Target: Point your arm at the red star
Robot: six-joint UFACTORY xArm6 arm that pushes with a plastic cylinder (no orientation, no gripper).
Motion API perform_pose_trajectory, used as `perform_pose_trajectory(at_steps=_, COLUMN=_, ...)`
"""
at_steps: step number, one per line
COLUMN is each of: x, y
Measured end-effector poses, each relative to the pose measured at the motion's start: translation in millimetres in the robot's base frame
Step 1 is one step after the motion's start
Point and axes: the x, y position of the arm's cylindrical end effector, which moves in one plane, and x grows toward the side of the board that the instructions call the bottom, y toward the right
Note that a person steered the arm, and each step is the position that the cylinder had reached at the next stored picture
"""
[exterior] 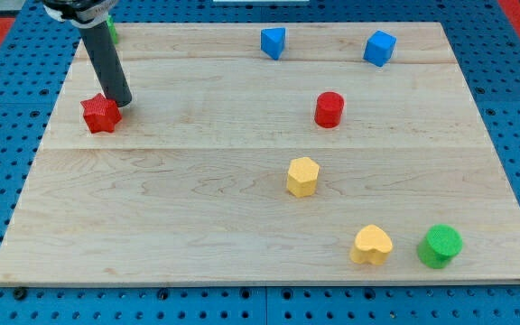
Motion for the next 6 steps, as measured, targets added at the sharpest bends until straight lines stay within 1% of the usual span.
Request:
perform_pose_trajectory(at_steps=1, x=5.7, y=2.2)
perform_pose_trajectory(at_steps=2, x=30.9, y=-7.1)
perform_pose_trajectory(at_steps=4, x=58.1, y=99.6)
perform_pose_trajectory(at_steps=6, x=58.1, y=100.4)
